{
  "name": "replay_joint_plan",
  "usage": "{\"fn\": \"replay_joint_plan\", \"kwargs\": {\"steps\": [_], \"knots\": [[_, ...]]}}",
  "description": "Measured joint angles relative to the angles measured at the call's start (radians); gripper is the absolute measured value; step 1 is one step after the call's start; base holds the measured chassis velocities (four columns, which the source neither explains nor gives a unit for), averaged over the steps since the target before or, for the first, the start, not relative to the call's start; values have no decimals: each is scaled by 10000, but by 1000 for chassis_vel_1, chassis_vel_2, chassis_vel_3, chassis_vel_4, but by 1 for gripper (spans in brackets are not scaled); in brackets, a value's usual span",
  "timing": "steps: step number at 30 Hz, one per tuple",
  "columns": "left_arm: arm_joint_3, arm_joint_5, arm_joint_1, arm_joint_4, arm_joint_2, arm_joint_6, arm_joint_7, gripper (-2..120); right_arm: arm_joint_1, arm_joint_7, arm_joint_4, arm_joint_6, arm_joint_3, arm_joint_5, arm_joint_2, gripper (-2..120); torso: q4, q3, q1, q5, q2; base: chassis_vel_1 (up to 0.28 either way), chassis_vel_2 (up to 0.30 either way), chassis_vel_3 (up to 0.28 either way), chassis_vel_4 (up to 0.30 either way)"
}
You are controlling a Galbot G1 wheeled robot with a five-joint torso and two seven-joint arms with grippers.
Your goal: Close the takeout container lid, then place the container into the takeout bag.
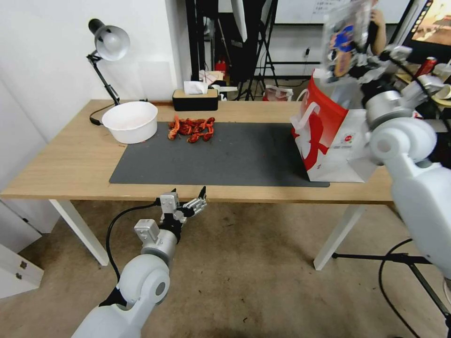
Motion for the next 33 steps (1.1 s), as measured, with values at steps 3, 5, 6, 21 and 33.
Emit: {"fn": "replay_joint_plan", "kwargs": {"steps": [3, 5, 6, 21, 33], "knots": [[22, -7, 44, -62, -9, -12, 0, 100, -61, 276, -6, -166, 49, -80, -209, 0, 1, 0, -1, 1, 0, 0, 0, 0, 0], [29, -10, 113, -143, -22, -12, 12, 100, -233, 522, 85, -442, 116, -96, -339, 0, 1, 0, -1, 1, 0, 0, 0, 0, 0], [29, -20, 140, -167, -31, -11, 15, 100, -326, 621, 152, -589, 151, -72, -367, 0, 2, 0, -1, 0, 0, 0, 0, 0, 0], [-19, 45, 316, -320, -73, 1, 29, 100, -1086, 825, 565, -1237, 328, 517, -67, 28, 2, 0, -1, -1, -2, 0, 0, 0, 0], [-304, 12, 523, -321, 179, -148, 130, 100, -1591, 626, 803, -1190, 600, 495, -72, 72, 2, 0, -2, -1, -1, 0, 0, 0, 0]]}}
